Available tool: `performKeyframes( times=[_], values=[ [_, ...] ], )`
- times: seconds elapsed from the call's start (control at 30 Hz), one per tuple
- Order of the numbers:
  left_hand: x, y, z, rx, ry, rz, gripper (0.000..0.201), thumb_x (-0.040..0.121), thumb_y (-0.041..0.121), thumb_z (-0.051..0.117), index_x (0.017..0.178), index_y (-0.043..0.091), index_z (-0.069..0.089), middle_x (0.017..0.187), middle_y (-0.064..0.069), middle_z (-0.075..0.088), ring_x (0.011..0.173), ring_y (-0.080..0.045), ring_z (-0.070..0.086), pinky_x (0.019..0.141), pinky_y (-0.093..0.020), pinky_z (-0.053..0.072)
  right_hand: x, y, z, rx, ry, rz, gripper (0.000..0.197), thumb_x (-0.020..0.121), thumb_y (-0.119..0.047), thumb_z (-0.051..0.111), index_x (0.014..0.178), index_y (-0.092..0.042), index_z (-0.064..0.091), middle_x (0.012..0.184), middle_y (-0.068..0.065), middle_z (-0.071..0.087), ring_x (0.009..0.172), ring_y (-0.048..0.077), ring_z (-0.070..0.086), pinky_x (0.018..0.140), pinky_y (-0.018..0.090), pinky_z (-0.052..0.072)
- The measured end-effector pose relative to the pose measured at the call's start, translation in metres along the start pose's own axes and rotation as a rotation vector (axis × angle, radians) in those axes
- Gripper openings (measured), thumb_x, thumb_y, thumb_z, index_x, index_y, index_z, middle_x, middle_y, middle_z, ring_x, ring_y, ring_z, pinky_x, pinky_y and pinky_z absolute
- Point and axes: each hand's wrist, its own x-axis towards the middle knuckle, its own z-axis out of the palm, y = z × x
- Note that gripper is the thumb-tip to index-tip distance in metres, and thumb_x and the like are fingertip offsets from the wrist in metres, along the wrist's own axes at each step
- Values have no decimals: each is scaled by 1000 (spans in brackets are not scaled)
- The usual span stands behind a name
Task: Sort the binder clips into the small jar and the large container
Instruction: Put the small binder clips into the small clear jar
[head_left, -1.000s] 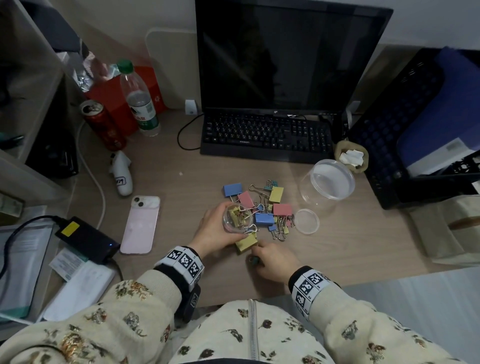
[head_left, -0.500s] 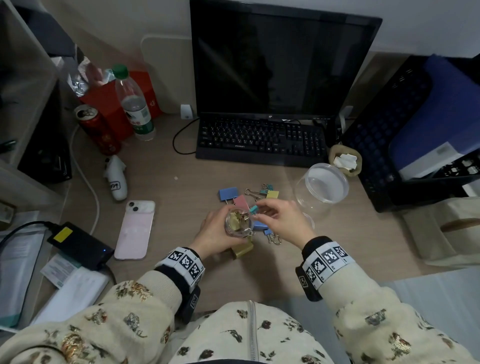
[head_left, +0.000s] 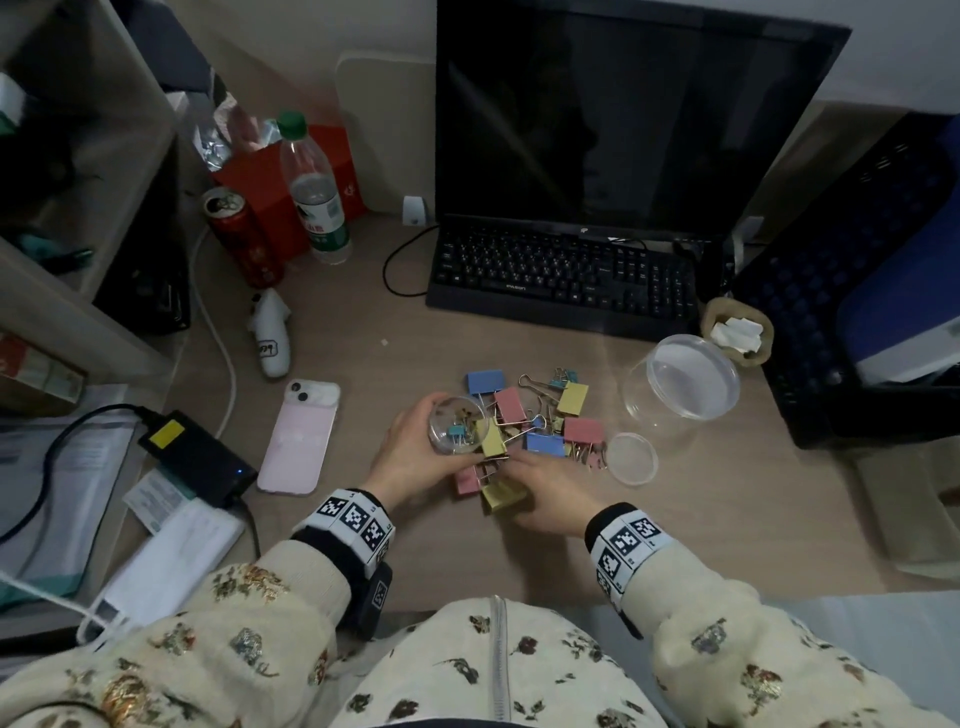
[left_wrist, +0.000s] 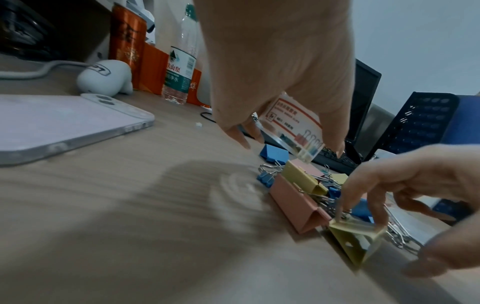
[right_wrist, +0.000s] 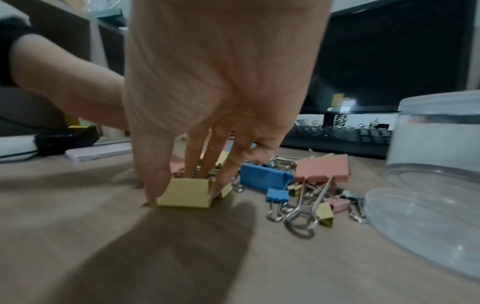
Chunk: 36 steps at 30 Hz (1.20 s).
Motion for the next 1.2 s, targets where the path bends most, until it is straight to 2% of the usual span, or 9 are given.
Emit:
performKeyframes(
  times=[0.37, 0.5, 0.63, 0.8, 0.9, 0.97, 1.07, 1.13, 1.2],
  values=[
    [-8, -10, -7, -30, 16, -36, 90, 47, 64, 82, 125, 44, 42, 125, 8, 54, 119, -13, 47, 103, -43, 44, 9, -17, 6, -62, 21, -29, 56, 78, -24, 66, 128, -20, 41, 126, 1, 52, 104, 23, 57, 71, 29, 36],
    [-4, -14, -11, -57, 51, -46, 87, 43, 67, 83, 118, 48, 43, 120, 8, 56, 114, -11, 51, 101, -43, 47, 9, -14, -2, 246, 46, 18, 50, 76, -26, 66, 121, -24, 42, 114, -4, 55, 91, 16, 55, 69, 28, 43],
    [-1, -17, -15, -74, 90, -49, 91, 40, 68, 84, 120, 45, 45, 118, 7, 56, 113, -11, 53, 101, -41, 46, 11, -7, -10, 679, 114, 108, 47, 74, -20, 68, 113, -28, 43, 102, -4, 56, 79, 14, 54, 71, 36, 49],
    [1, -15, -19, -86, 75, -43, 95, 41, 67, 80, 126, 39, 46, 120, 5, 57, 114, -11, 50, 103, -42, 45, 15, 1, -17, 1003, 233, 154, 43, 76, -10, 66, 108, -28, 46, 105, 3, 59, 93, 26, 62, 78, 43, 54],
    [3, -16, -20, -83, 80, -55, 96, 39, 67, 80, 125, 40, 46, 120, 4, 57, 114, -13, 52, 102, -43, 46, 17, 4, -23, 1112, 342, 154, 39, 81, -6, 66, 108, -27, 47, 109, 9, 60, 98, 25, 61, 73, 30, 55],
    [5, -16, -19, -78, 69, -61, 98, 41, 65, 82, 129, 37, 45, 122, 3, 56, 116, -15, 51, 103, -45, 45, 16, 6, -27, 1157, 445, 143, 38, 84, -3, 66, 114, -16, 48, 111, 14, 58, 95, 20, 60, 67, 19, 52],
    [6, -16, -19, -69, 70, -63, 99, 44, 62, 83, 131, 33, 46, 124, 3, 57, 117, -15, 50, 103, -46, 44, 17, 11, -29, 1092, 548, 140, 40, 85, -4, 67, 118, -16, 48, 106, 4, 58, 89, 10, 58, 67, 14, 49],
    [5, -16, -19, -72, 79, -66, 102, 40, 68, 79, 131, 33, 46, 123, 4, 57, 116, -15, 51, 102, -46, 46, 21, 20, -24, 902, 582, 189, 42, 82, -19, 73, 116, -28, 50, 104, -9, 57, 93, 10, 58, 76, 22, 50],
    [5, -17, -19, -75, 86, -73, 104, 38, 71, 76, 130, 34, 46, 123, 4, 57, 117, -15, 52, 102, -46, 46, 26, 30, -19, 697, 546, 256, 47, 81, -26, 74, 121, -30, 50, 111, -10, 56, 100, 11, 55, 85, 31, 50]
  ],
)
